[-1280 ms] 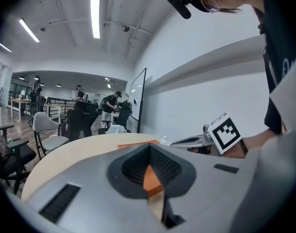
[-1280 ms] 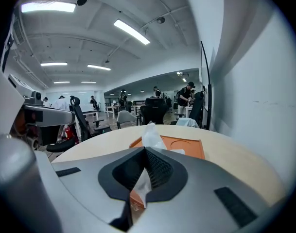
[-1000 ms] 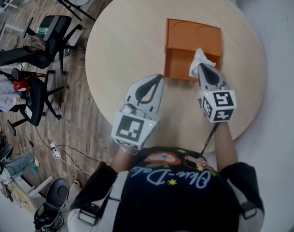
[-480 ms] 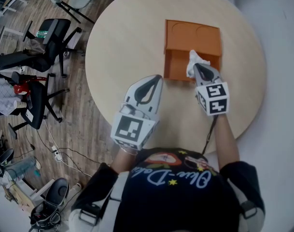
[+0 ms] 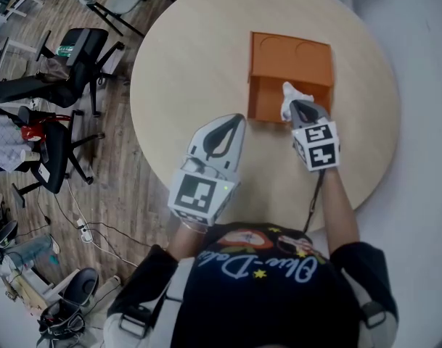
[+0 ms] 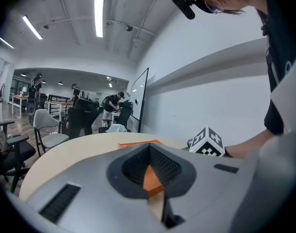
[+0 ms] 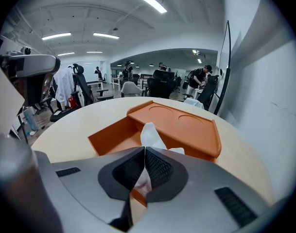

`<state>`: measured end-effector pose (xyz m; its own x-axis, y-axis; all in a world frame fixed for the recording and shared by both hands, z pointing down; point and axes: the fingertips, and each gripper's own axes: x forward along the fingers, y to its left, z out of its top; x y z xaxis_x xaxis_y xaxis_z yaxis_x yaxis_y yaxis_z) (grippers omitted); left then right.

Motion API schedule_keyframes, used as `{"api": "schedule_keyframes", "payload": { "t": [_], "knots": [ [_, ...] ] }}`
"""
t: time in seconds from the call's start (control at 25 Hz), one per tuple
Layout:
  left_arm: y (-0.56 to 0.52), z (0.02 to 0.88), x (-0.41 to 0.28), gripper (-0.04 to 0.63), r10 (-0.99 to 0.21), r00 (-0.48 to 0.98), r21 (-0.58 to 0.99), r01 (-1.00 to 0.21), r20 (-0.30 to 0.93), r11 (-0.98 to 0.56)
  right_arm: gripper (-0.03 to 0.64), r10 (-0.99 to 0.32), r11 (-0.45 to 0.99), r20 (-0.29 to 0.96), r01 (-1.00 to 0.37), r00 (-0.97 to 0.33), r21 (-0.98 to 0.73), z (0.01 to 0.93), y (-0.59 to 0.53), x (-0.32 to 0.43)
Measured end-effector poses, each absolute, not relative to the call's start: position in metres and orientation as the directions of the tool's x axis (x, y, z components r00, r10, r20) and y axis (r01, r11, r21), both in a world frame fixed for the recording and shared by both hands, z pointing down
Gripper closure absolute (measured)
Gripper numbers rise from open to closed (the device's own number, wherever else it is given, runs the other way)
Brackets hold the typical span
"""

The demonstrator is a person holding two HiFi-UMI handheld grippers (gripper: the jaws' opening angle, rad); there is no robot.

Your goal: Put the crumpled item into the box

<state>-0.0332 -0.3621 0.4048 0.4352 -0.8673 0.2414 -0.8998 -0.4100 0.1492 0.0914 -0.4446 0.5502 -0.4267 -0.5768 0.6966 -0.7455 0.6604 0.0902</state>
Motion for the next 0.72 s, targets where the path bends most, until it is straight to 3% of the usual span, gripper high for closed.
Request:
{"api": "schedule_keyframes", "payload": {
  "t": [0.36,0.72],
  "knots": [
    [-0.358,0.402,-0.032,0.604,-0.872,0.430,0.138,-0.902,0.233,-0.408,0.617,-0.567,0.656,0.709,-0.750,-0.419,0.081,0.555,-0.442,0.096],
    [-0.346,0.399,-0.032,0.604,-0.872,0.436,0.094,-0.900,0.223,-0.426,0.617,-0.650,0.619,0.616,-0.781,-0.445,0.088,0.527,-0.435,0.102]
  ]
}}
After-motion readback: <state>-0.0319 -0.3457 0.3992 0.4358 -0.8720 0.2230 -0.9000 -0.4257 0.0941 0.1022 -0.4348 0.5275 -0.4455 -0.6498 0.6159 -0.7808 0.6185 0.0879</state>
